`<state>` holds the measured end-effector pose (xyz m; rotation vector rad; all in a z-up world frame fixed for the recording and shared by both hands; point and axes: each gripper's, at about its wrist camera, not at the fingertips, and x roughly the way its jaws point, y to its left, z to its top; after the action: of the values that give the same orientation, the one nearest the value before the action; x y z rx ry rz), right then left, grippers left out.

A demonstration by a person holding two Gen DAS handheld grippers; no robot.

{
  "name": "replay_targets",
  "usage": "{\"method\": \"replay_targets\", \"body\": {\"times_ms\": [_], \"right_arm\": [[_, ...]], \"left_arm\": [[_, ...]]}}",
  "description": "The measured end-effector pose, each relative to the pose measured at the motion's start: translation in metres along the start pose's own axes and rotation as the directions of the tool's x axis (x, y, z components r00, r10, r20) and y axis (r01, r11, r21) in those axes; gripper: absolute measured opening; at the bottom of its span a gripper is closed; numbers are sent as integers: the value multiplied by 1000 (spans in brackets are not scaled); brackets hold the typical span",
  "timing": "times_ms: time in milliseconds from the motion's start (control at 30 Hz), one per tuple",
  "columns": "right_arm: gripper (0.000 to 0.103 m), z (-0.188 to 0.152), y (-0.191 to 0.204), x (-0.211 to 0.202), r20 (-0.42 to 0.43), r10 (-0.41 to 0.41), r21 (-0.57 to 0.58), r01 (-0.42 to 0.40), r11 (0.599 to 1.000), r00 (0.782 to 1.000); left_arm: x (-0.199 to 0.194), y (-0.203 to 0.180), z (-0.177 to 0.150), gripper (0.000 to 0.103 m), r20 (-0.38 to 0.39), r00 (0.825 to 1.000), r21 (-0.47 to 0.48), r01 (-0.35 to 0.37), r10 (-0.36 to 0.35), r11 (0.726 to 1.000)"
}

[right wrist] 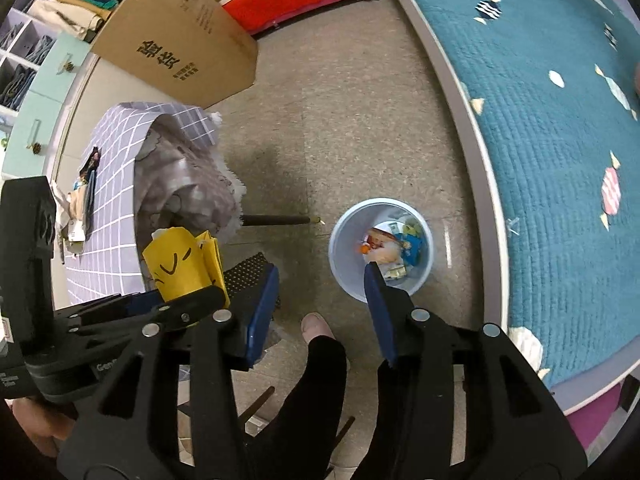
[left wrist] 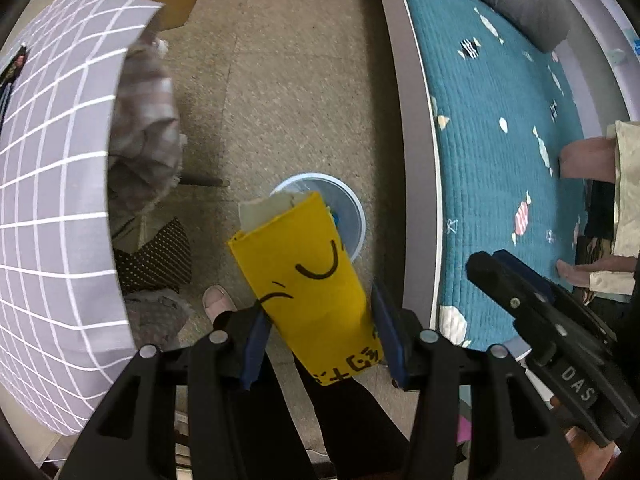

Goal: Collect trash
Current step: 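Carry the yellow cup and white bottle over the bin and open both grippers, then swing both open grippers back toward the table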

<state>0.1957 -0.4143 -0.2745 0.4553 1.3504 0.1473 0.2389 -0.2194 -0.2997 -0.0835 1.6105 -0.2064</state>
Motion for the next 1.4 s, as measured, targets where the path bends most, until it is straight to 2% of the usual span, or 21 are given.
{"method": "replay_targets", "body": {"times_ms": [233, 533, 633, 700, 733, 933, 1133, 1400], "right_arm": [[45, -6, -21, -8, 10, -8, 41, 8, 999, 1000], [45, -8, -40, -26, 53, -23, 91, 19, 996, 998], [46, -8, -44, -32, 66, -19, 102, 13, 995, 998], [46, -8, -48, -35, 75, -19, 115, 10, 993, 997], [47, -8, -50, -37, 76, -19, 120, 10, 993, 997], [47, -9, -54, -40, 79, -17, 124, 7, 992, 997], [47, -7, -44, -44, 78, 4, 98, -12, 995, 997], [47, 12, 6, -48, 80, 55, -16, -54, 998, 995]], "left_arm": [[21, -26, -2, 49, -44, 999, 46, 3, -1, 999], [27, -59, 1, 51, -54, 999, 124, 12, -5, 992], [25, -68, 3, 59, -52, 999, 142, 21, -14, 990], [25, -69, 4, 74, -46, 999, 134, 10, -4, 991], [24, -69, 4, 75, -47, 999, 130, 21, -15, 991], [19, -67, 3, 76, -38, 999, 111, 7, -3, 994], [1, -58, 0, 76, 10, 1000, 78, -10, 9, 997], [-48, -19, -2, 76, 116, 993, -18, -25, 27, 1000]]}}
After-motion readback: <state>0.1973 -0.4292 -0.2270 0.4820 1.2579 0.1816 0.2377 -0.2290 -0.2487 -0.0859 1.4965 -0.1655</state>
